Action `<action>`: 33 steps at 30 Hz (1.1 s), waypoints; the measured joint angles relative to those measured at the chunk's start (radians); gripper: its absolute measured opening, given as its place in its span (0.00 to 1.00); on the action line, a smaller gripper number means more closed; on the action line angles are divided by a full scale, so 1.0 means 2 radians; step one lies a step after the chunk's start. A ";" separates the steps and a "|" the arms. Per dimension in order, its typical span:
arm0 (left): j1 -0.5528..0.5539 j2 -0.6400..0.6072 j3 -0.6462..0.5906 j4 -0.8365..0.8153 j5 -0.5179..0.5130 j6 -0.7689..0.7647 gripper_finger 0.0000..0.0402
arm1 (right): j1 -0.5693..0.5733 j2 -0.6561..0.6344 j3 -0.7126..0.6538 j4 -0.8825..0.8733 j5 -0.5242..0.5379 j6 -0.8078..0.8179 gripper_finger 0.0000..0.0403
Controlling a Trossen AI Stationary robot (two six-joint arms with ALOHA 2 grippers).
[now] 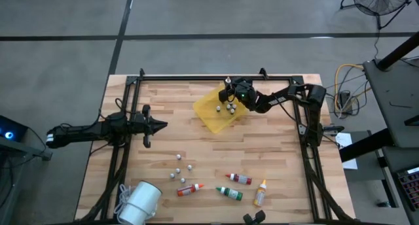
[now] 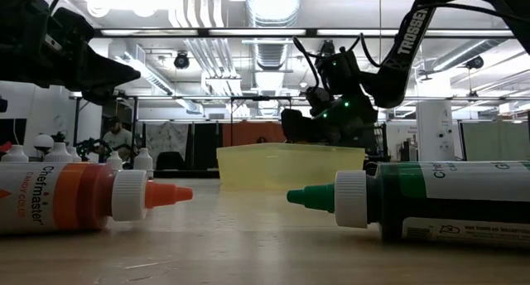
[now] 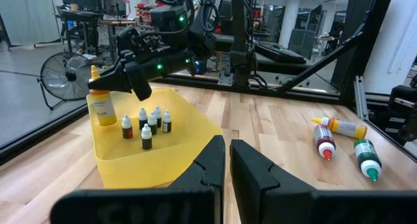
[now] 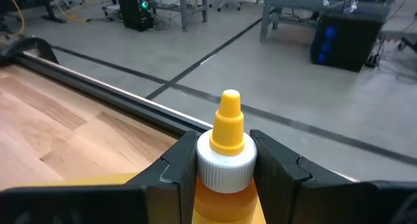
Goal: Pick & Place food coloring
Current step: Put the large yellow food coloring bottle into the yellow bin
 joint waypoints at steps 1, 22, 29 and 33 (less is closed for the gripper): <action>0.000 0.000 0.000 0.000 0.000 0.000 0.00 | 0.000 0.000 0.000 0.000 0.000 -0.006 0.27; 0.000 0.000 0.000 0.000 0.000 0.000 0.00 | -0.003 -0.001 0.000 0.000 0.000 -0.018 0.34; 0.000 0.000 0.000 0.000 0.000 0.000 0.00 | -0.003 -0.001 0.000 0.000 0.000 -0.017 0.38; 0.000 0.000 0.000 0.000 0.000 0.000 0.00 | -0.003 -0.001 0.000 0.000 0.000 -0.017 0.37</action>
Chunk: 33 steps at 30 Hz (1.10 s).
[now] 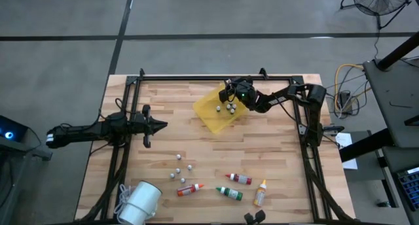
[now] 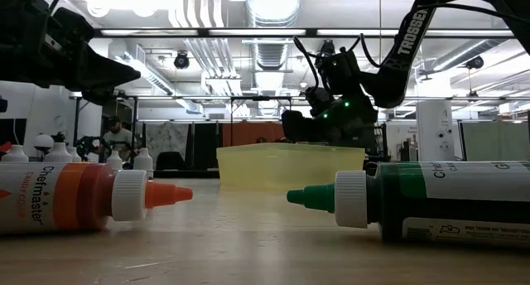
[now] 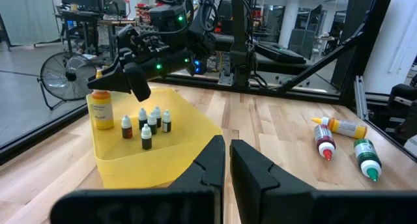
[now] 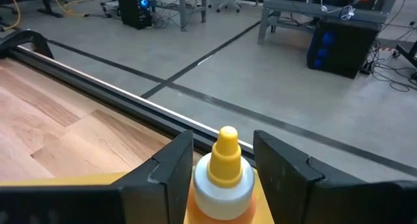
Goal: Pick & Place food coloring
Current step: Put the large yellow food coloring bottle into the yellow bin
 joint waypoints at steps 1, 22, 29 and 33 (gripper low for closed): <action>0.000 0.000 0.000 0.000 0.000 0.000 0.00 | 0.000 0.000 0.000 0.000 0.000 -0.001 0.37; 0.000 0.000 0.000 0.000 0.000 0.000 0.00 | 0.019 -0.072 -0.020 -0.034 -0.002 -0.027 0.39; 0.000 0.000 0.000 0.000 0.000 0.000 0.00 | 0.054 -0.150 -0.051 -0.048 -0.005 -0.028 0.39; 0.000 0.000 0.000 0.000 0.000 0.000 0.00 | 0.088 -0.217 -0.070 -0.100 -0.006 -0.043 0.40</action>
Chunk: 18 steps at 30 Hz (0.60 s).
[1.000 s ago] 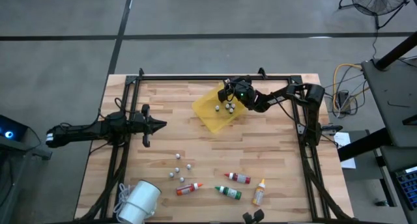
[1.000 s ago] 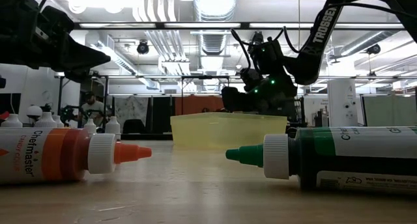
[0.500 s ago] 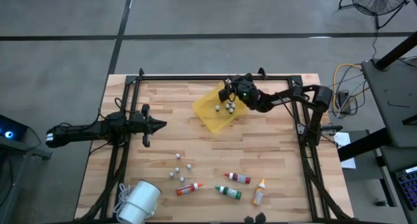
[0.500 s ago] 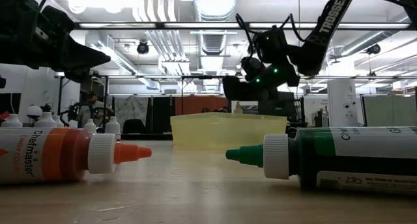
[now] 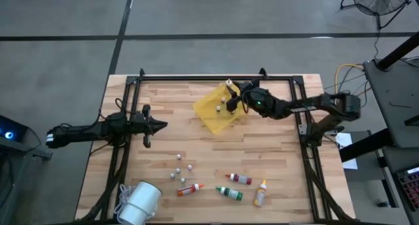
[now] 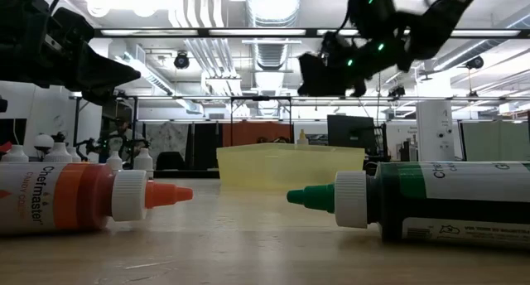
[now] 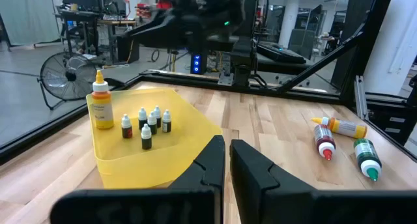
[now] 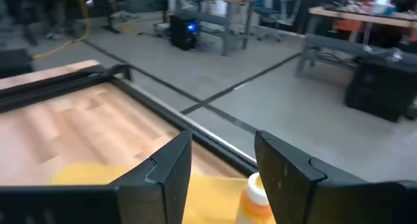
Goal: Pick & Place food coloring
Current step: Put the large yellow food coloring bottle into the yellow bin
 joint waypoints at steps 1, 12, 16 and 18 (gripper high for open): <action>0.000 0.000 0.000 0.000 0.000 0.000 0.00 | 0.008 -0.016 -0.003 -0.018 0.000 -0.001 0.40; 0.000 0.000 0.000 0.000 0.000 0.000 0.00 | 0.080 -0.159 -0.015 -0.219 0.004 0.034 0.40; 0.000 0.000 0.000 0.000 0.000 0.000 0.00 | 0.095 -0.181 -0.016 -0.253 0.005 0.047 0.40; 0.000 0.000 0.000 0.000 0.000 0.000 0.00 | 0.102 -0.185 -0.016 -0.260 0.005 0.046 0.40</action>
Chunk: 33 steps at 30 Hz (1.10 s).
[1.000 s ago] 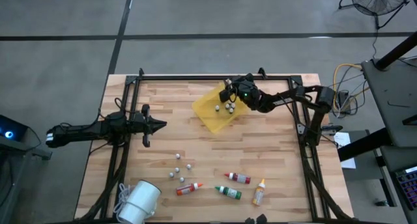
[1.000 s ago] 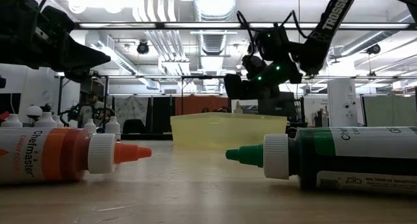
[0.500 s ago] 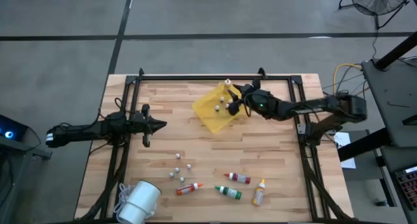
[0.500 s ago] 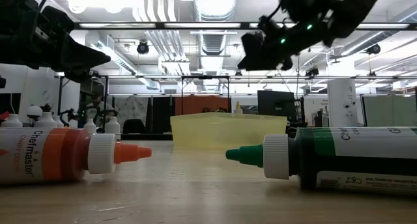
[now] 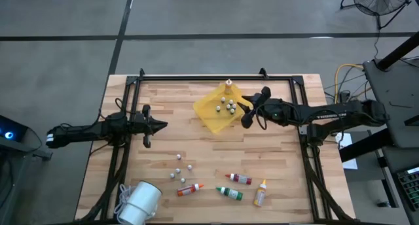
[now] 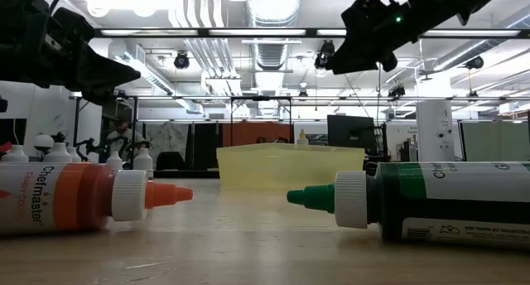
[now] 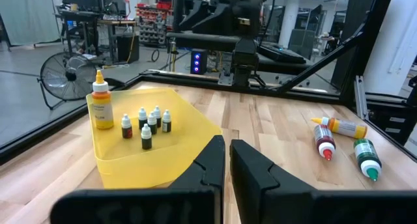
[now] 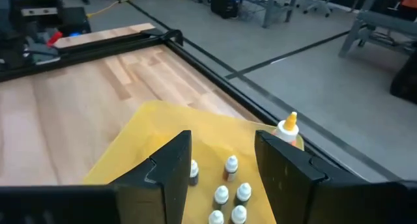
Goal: Pick & Place food coloring
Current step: Put the large yellow food coloring bottle into the yellow bin
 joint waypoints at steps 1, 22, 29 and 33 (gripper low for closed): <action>0.000 0.000 0.000 0.000 0.000 0.000 0.00 | 0.003 -0.001 0.000 -0.001 0.000 0.000 0.40; 0.000 0.000 0.000 0.000 0.000 0.000 0.00 | 0.115 -0.002 -0.005 -0.003 -0.207 0.002 0.40; 0.000 0.000 0.000 0.000 0.000 0.000 0.00 | 0.188 -0.002 -0.005 -0.002 -0.210 0.028 0.40; 0.000 0.000 0.000 0.000 0.000 0.000 0.00 | 0.218 -0.002 -0.004 0.000 -0.210 0.067 0.40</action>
